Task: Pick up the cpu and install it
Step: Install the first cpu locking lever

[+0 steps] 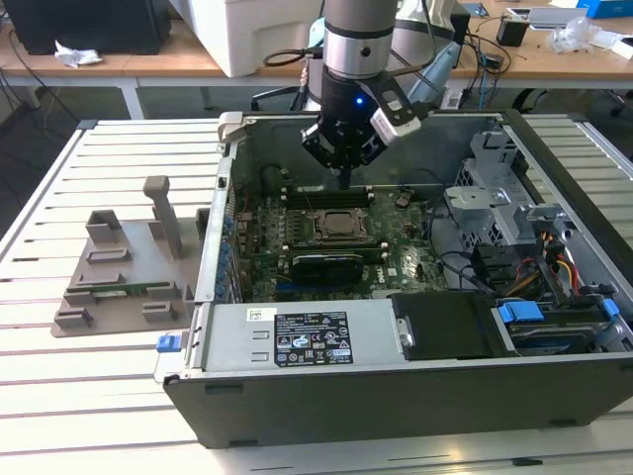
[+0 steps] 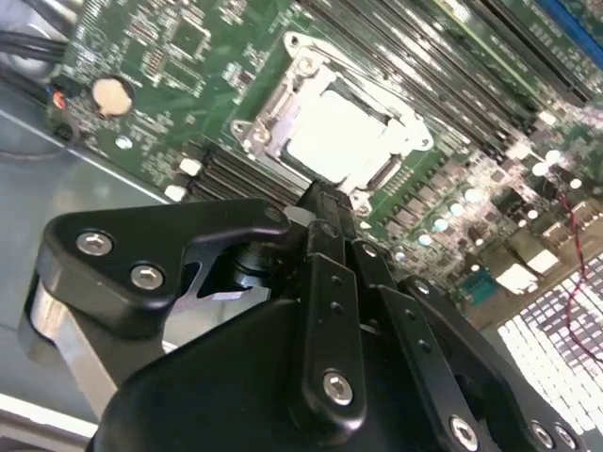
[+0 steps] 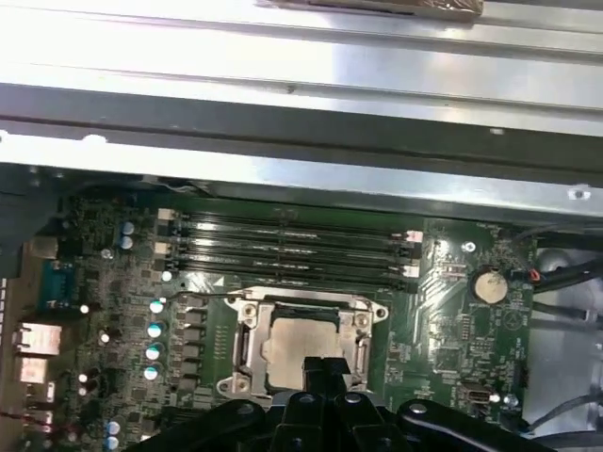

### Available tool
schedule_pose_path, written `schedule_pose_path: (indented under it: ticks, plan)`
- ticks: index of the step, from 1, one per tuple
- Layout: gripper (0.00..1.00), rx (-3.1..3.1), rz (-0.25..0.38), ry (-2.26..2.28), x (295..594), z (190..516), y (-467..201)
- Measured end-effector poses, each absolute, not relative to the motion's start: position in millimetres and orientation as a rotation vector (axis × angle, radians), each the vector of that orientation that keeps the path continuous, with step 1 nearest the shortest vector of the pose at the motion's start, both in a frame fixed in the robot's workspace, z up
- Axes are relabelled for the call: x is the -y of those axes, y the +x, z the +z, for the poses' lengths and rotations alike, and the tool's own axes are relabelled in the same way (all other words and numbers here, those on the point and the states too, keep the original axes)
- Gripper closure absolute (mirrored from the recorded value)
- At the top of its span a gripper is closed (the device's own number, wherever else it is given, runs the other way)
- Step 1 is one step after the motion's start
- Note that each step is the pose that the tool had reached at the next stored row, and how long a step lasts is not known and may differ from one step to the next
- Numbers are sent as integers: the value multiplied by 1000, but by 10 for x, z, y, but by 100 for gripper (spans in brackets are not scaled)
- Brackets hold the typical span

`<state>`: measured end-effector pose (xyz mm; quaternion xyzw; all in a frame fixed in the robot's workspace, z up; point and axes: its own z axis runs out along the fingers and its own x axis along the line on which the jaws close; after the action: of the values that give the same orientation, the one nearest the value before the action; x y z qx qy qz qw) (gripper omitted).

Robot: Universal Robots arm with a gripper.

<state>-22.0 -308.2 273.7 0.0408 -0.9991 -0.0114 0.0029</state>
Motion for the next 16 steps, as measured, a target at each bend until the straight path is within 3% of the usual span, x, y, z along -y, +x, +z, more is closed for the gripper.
schedule_pose_path:
  ticks: [12,16]
  plan:
    - [89,3133,-36,128,3071,2706,-929]
    - [89,3133,-36,128,2942,2680,-999]
